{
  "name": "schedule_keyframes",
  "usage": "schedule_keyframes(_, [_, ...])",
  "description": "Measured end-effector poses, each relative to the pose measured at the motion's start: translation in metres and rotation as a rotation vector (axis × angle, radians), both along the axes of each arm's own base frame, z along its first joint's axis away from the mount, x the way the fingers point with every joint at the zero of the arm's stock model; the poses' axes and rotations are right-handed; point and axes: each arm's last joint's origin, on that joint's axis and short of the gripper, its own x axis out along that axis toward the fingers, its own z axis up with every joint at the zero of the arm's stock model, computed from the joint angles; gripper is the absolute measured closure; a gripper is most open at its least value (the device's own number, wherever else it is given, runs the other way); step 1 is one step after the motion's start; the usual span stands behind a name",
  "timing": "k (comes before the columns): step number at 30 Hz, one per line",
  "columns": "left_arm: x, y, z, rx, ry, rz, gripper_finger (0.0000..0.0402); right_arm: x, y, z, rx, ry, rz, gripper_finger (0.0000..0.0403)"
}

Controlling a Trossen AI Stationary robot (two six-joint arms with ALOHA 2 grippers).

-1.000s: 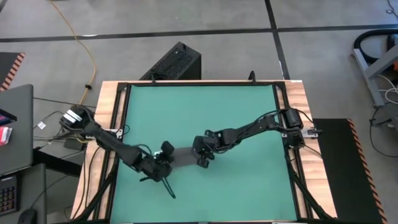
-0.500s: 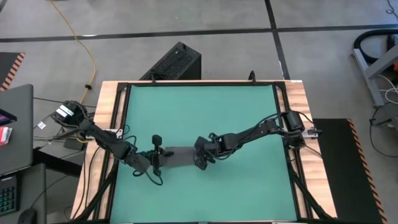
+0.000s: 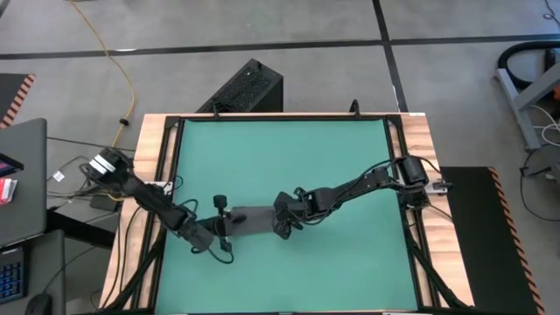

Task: Roll towel
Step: Roll the gray towel

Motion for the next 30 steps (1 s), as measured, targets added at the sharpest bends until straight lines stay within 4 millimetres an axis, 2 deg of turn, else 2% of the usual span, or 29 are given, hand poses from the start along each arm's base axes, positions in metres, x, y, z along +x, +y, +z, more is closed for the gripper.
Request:
schedule_keyframes(5, [0.003, 0.003, -0.025, -0.004, 0.056, 0.065, 0.0401, 0.000, 0.000, 0.000, 0.004, -0.003, -0.006, 0.0392])
schedule_keyframes(9, [0.004, 0.003, -0.036, -0.009, 0.062, 0.084, 0.0401, 0.000, 0.001, 0.000, 0.003, -0.001, -0.005, 0.0392])
schedule_keyframes(14, [0.007, 0.006, -0.040, 0.014, 0.087, 0.076, 0.0401, -0.006, 0.002, 0.006, -0.018, 0.027, -0.049, 0.0392])
schedule_keyframes(21, [0.017, 0.014, -0.039, -0.061, 0.100, 0.010, 0.0401, -0.014, 0.004, 0.011, -0.049, 0.063, -0.075, 0.0392])
schedule_keyframes(26, [0.017, 0.014, -0.038, -0.060, 0.097, -0.005, 0.0401, -0.022, 0.006, 0.043, -0.068, 0.010, -0.032, 0.0386])
schedule_keyframes(30, [0.018, 0.013, -0.037, -0.065, 0.087, -0.015, 0.0401, -0.041, 0.006, 0.092, -0.164, -0.079, -0.022, 0.0358])
